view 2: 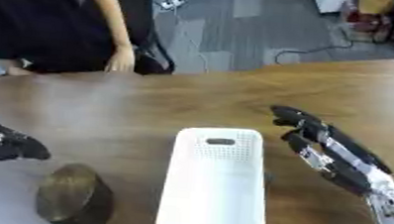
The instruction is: Pick up objects on the table and place them in the box.
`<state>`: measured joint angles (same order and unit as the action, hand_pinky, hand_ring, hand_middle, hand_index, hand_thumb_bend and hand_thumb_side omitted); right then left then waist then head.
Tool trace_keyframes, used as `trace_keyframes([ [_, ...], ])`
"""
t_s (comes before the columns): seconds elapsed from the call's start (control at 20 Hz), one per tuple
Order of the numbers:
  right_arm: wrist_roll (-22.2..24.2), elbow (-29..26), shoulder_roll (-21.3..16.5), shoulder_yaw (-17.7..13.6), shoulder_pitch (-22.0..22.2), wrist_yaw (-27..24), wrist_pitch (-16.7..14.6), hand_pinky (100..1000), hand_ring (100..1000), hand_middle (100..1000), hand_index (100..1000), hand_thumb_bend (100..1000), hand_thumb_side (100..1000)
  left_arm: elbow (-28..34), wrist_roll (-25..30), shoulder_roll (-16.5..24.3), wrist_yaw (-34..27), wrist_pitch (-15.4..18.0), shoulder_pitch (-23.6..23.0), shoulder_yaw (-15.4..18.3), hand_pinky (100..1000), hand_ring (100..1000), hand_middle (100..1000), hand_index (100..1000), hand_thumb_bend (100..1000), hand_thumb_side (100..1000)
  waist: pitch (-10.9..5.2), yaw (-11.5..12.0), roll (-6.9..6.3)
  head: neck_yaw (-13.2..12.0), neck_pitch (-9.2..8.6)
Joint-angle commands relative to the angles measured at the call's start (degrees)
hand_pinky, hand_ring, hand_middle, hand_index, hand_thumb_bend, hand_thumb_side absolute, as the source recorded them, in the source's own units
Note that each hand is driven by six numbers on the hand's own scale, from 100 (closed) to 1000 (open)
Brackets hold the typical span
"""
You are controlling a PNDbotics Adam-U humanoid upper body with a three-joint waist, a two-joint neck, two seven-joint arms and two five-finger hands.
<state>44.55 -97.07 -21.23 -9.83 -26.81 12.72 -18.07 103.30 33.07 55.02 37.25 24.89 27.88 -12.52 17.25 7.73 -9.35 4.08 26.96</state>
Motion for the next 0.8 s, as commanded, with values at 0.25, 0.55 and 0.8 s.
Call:
trace_keyframes([
  [0.25, 0.4, -0.4, -0.5, 0.0, 0.4, 0.1, -0.2, 788, 924, 1000, 1000, 100, 1000, 0.8, 0.1, 1.8, 0.0, 0.0, 1.1, 0.9, 669, 776, 878, 995, 835, 662, -0.74, 0.2, -0.37, 0.3, -0.77],
  [0.55, 0.4, -0.4, -0.5, 0.0, 0.4, 0.0, -0.1, 788, 924, 1000, 1000, 100, 1000, 1.0, 0.2, 1.6, 0.6, 0.1, 1.9, 1.1, 675, 780, 880, 997, 835, 659, -0.88, 0.0, -0.49, 0.2, -0.74],
  [0.8, 0.4, -0.5, -0.4, 0.1, 0.4, 0.0, -0.1, 788, 923, 1000, 1000, 100, 1000, 1.1, 0.4, 1.1, 1.4, 0.3, 3.0, 0.9, 679, 782, 880, 996, 834, 655, -0.94, -0.3, -0.59, 0.2, -0.76],
])
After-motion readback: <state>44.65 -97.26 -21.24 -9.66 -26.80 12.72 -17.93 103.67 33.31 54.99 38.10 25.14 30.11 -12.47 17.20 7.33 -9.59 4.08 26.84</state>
